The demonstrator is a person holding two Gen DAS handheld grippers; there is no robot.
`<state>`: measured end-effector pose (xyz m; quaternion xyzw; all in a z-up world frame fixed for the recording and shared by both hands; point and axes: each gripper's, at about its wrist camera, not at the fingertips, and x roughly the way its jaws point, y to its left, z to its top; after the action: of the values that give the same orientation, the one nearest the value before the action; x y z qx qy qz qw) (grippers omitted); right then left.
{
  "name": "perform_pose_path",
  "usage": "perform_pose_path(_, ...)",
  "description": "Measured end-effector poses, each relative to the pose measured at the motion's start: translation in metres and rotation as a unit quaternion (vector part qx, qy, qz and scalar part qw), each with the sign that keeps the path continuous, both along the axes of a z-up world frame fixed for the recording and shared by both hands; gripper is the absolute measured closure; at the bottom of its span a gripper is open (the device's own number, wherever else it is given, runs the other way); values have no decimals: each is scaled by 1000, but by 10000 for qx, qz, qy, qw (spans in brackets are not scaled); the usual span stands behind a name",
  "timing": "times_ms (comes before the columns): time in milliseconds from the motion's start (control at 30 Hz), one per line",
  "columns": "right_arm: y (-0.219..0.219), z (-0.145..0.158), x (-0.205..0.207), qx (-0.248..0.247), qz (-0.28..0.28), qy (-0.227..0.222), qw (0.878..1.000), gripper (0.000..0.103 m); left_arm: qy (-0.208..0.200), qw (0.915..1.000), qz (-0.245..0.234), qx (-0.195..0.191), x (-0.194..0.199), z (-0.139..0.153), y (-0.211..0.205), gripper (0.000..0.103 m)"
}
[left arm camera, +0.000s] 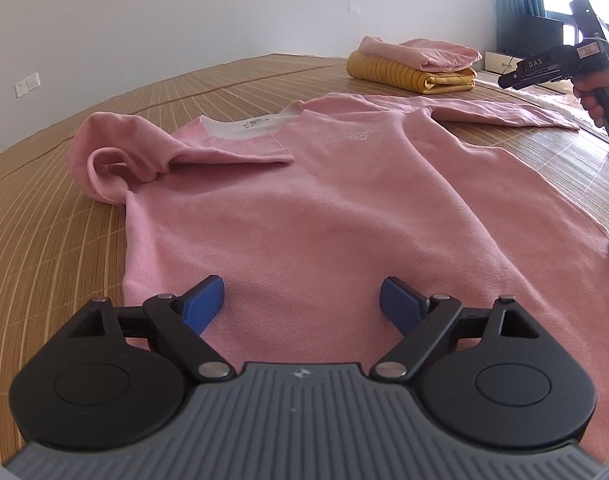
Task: Fold clothes
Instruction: 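Lower the sweatshirt flat onto the mat and open both grippers, then grasp the sweatshirt sleeve with the left gripper and pull it outward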
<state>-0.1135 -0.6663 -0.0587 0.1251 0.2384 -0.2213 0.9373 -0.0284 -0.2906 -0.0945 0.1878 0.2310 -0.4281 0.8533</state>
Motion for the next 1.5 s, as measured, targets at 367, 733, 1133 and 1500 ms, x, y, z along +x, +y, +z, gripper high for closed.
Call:
perform_pose_path(367, 53, -18, 27, -195, 986, 626, 9930, 69, -74, 10000, 31, 5, -2, 0, 0, 12)
perform_pose_path(733, 134, -2, 29, 758, 3429, 122, 9362, 47, -1657, 9826, 521, 652, 19, 38, -23, 12)
perform_pose_path(1133, 159, -34, 42, 1049, 3869, 549, 9145, 47, -2809, 9382, 197, 2011, 71, 14, -94, 30)
perform_pose_path(1500, 156, -36, 39, 1167, 3876, 548, 9128, 46, -3338, 9188, 436, 2061, 100, 17, -109, 92)
